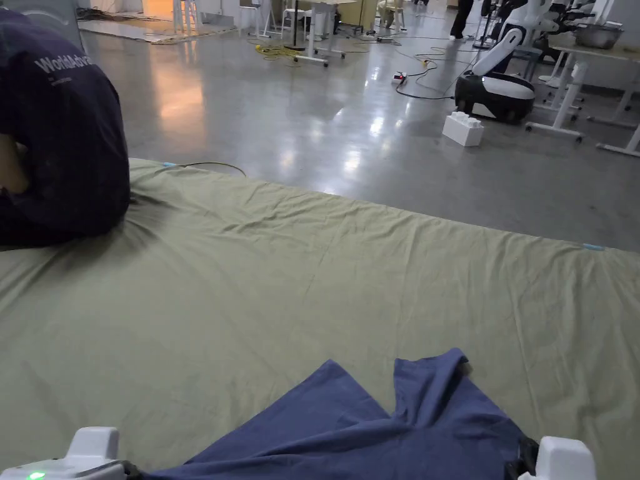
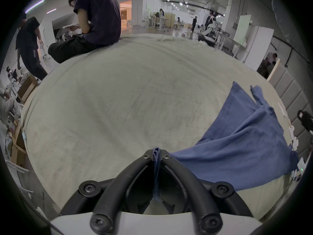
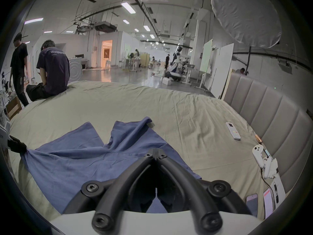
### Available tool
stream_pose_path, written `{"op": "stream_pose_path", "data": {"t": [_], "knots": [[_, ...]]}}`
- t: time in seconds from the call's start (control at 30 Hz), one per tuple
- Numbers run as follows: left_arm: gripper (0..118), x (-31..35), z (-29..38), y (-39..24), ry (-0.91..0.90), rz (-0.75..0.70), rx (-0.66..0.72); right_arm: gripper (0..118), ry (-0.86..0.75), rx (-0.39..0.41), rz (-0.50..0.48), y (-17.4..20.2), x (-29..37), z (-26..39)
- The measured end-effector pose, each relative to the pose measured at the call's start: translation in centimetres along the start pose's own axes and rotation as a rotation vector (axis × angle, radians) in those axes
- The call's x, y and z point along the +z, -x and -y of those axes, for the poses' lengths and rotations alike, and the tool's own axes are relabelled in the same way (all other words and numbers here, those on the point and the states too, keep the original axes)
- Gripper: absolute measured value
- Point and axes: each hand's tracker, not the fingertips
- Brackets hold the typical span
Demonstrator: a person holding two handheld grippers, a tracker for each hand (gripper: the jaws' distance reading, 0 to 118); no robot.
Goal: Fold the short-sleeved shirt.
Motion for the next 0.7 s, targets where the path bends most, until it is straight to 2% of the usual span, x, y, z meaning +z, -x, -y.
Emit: {"op": "stream_pose_path", "data": {"t": [0.03, 0.07, 0.1, 0.13, 0.17, 0.23, 0.3, 0.37, 0.43, 0.5, 0.57, 0.67, 0.7], "knots": [[6, 0.5, -0.1, 0.1, -0.017, 0.007, 0.006, 1, 0.024, -0.007, -0.018, -0.4, -1.0, -0.3], [6, 1.1, -0.1, 0.3, -0.043, 0.019, 0.023, 8, 0.017, -0.004, -0.015, -1.0, -2.3, -0.7], [6, 1.6, -0.2, 0.4, -0.07, 0.033, 0.043, 22, 0.056, 0.002, -0.027, -1.5, -3.7, -1.2], [6, 1.9, -0.3, 0.4, -0.088, 0.041, 0.06, 41, 0.128, -0.006, -0.038, -1.8, -5.2, -1.6], [6, 2.3, -0.3, 0.5, -0.097, 0.046, 0.071, 59, 0.134, -0.006, -0.048, -2.2, -6.7, -2.1], [6, 3.0, -0.5, 0.4, -0.127, 0.058, 0.072, 69, 0.241, -0.03, -0.101, -3.2, -10.3, -2.5], [6, 3.6, -0.6, 0.4, -0.143, 0.065, 0.081, 70, 0.335, 0.047, -0.075, -3.2, -14.1, -2.9], [6, 3.7, -0.6, -0.1, -0.147, 0.057, 0.073, 78, 0.372, 0.097, -0.069, -3.5, -17.0, -2.9], [6, 3.8, -0.7, -0.3, -0.152, 0.059, 0.061, 86, 0.442, 0.11, -0.088, -3.6, -19.7, -2.7], [6, 3.5, -0.6, -0.5, -0.148, 0.043, 0.05, 87, 0.525, 0.105, -0.107, -3.9, -22.5, -1.8], [6, 3.3, -0.6, -0.6, -0.14, 0.046, 0.051, 83, 0.562, 0.117, -0.107, -3.9, -24.0, -1.2], [6, 3.3, -0.6, -0.9, -0.133, 0.038, 0.049, 77, 0.539, 0.091, -0.138, -3.8, -23.7, -1.1], [6, 3.2, -0.6, -0.9, -0.132, 0.033, 0.046, 67, 0.536, 0.091, -0.149, -3.7, -23.7, -1.1]]}}
